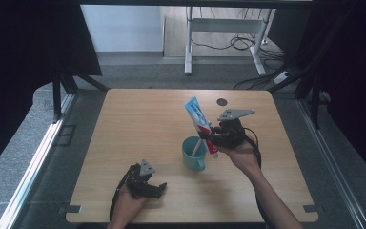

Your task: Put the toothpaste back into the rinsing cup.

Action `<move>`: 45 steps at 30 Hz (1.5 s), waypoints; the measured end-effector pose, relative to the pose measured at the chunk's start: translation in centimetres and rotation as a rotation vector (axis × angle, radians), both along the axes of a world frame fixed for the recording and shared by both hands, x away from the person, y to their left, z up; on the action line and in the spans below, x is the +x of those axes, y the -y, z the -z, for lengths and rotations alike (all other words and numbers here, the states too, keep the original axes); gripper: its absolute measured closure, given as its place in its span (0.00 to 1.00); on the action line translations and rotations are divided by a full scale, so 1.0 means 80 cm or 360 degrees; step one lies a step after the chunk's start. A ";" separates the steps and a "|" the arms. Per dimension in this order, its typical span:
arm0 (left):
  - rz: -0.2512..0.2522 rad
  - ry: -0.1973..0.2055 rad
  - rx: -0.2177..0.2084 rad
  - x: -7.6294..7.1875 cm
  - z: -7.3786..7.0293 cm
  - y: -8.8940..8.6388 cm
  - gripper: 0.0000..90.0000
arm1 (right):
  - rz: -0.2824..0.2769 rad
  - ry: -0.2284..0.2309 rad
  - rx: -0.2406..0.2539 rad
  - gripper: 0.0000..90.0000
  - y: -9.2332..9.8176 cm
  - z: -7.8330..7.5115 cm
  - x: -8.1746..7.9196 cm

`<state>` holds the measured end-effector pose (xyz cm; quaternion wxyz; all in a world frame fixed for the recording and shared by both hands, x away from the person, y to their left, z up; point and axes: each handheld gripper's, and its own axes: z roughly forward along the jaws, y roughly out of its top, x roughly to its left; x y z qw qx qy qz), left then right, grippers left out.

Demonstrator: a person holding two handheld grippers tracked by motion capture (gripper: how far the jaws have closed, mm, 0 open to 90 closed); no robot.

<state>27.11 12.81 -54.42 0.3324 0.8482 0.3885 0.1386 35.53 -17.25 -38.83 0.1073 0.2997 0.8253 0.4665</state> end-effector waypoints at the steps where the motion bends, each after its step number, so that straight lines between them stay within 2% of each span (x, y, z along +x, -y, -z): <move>1: -0.0002 -0.0001 -0.0001 0.000 0.000 0.000 0.04 | 0.0000 -0.0003 0.0003 0.80 -0.002 0.000 0.001; 24: 0.0000 -0.0001 0.0003 0.000 0.000 0.000 0.05 | 0.0023 0.0018 0.0015 0.80 -0.038 0.005 0.016; 28: 0.0001 -0.0001 0.0003 0.000 0.000 0.000 0.05 | 0.0025 0.0040 0.0008 0.80 -0.046 0.007 0.018; 36: 0.0002 0.0000 0.0003 0.000 0.000 0.000 0.05 | 0.0014 0.0069 -0.0009 0.80 -0.055 0.021 0.019; 45: 0.0006 -0.0004 0.0009 0.000 0.000 0.000 0.05 | 0.0027 0.0061 -0.0005 0.80 -0.057 0.038 0.021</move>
